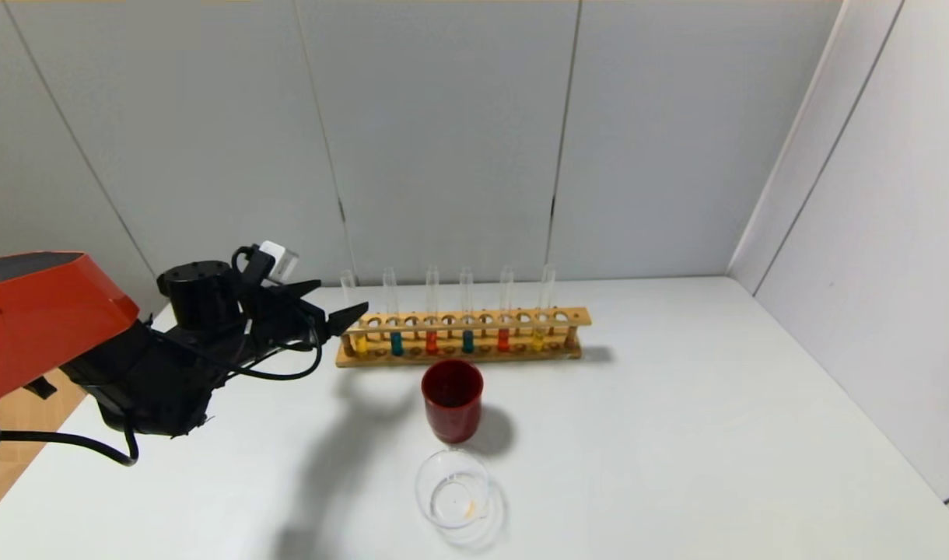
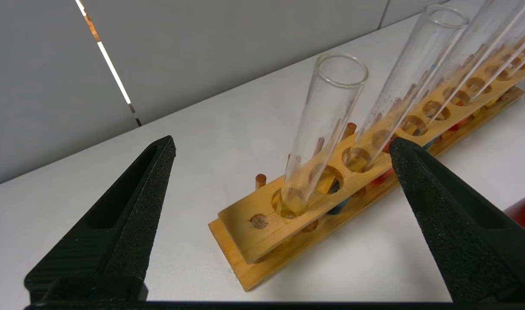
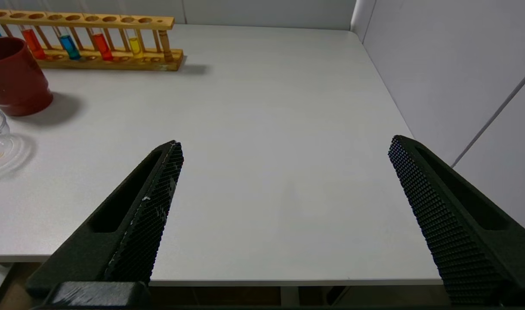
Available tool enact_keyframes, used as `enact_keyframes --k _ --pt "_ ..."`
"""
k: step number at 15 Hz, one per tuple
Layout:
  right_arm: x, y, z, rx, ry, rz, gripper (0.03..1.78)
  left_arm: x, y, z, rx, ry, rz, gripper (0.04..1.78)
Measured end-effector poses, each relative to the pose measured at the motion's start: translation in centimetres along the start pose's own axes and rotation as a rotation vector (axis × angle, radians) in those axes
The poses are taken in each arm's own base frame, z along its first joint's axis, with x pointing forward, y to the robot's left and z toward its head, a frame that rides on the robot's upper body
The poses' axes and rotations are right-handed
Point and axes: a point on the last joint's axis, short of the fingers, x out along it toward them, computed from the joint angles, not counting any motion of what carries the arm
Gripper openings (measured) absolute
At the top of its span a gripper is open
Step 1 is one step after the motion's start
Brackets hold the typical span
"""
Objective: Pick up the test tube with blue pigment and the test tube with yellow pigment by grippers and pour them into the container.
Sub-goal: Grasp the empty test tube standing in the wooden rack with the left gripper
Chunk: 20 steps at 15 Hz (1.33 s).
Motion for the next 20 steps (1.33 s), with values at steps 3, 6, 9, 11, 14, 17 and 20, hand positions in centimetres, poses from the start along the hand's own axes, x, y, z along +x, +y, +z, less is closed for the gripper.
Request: enact_keyframes --k 3,6,9,11,14,17,20 --pt "0.0 0.0 0.0 0.0 0.0 0.0 1.74 0.9 -0.1 -0.2 -0.014 0.028 -0.014 1.75" --pt "0.0 0.0 0.0 0.0 0.0 0.0 1.74 1.5 0.2 -0.3 -0.017 0.031 -0.012 1.75" --pt "0.0 0.0 0.0 0.0 0.0 0.0 1.74 1.7 0.4 -0.6 -0.02 0.034 -0.006 1.75" --pt "0.0 0.0 0.0 0.0 0.0 0.0 1.74 1.9 0.5 -0.7 -0.021 0.036 -0.007 1.72" --pt "0.0 0.0 0.0 0.0 0.0 0.0 1.74 2.1 0.5 -0.8 -0.021 0.037 -0.006 1.48" --pt "0.0 0.0 0.0 0.0 0.0 0.0 1.74 2.4 0.3 -0.8 -0.02 0.036 -0.016 1.0" --pt "0.0 0.0 0.0 0.0 0.0 0.0 1.74 2.6 -0.2 -0.8 -0.02 0.036 -0.029 0.47"
